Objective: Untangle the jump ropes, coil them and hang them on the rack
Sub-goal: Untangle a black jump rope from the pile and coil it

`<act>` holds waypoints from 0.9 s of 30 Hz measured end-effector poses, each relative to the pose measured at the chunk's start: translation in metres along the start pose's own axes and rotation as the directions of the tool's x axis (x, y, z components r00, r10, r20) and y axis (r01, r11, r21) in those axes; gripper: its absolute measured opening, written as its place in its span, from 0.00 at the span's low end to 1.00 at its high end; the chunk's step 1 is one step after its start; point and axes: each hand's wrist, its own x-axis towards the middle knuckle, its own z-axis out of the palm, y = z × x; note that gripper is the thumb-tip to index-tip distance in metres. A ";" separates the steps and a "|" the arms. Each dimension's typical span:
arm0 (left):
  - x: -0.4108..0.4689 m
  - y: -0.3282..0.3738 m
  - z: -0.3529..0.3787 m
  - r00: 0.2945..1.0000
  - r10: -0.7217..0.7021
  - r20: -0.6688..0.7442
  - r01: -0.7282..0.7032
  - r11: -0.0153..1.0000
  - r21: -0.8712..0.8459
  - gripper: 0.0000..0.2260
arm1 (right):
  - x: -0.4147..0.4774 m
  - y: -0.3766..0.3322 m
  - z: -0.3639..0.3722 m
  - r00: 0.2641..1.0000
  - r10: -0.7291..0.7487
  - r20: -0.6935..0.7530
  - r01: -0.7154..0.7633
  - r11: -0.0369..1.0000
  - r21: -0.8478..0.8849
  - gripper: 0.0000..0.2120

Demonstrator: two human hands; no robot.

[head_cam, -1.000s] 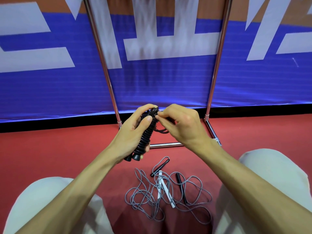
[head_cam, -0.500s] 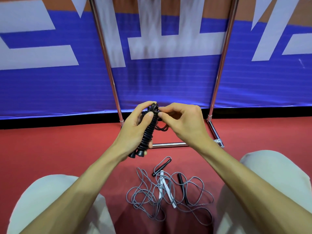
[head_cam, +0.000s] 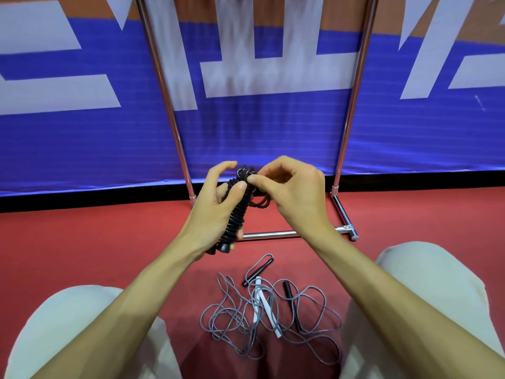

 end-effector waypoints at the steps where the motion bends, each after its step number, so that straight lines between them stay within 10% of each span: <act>1: 0.001 -0.001 -0.001 1.000 -0.014 -0.010 0.014 1.000 0.003 0.13 | 0.001 0.001 -0.001 0.999 0.021 0.026 -0.021 1.000 0.008 0.04; 22: 0.007 -0.014 -0.018 0.989 -0.041 0.144 -0.055 0.796 0.602 0.24 | 0.003 0.008 -0.006 0.940 0.055 0.338 0.050 0.955 -0.294 0.04; 27: 0.010 -0.021 -0.011 0.956 -0.107 0.274 -0.083 0.794 0.602 0.07 | 0.008 0.014 -0.004 0.956 0.109 0.271 -0.031 0.960 -0.278 0.06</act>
